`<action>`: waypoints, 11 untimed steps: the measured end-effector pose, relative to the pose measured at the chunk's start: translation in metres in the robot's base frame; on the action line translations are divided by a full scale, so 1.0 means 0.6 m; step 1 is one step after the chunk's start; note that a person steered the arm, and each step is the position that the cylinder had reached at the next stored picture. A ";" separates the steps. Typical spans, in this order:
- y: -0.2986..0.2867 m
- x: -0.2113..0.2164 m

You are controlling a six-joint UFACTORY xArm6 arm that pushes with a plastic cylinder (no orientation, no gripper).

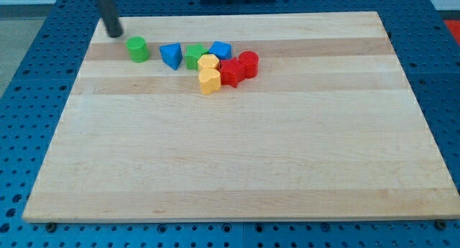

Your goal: Push the green circle towards the top left corner

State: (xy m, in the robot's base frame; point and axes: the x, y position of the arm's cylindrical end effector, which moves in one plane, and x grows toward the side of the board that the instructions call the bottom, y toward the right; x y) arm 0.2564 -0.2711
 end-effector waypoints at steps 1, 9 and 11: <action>0.033 0.115; 0.108 0.075; 0.079 0.068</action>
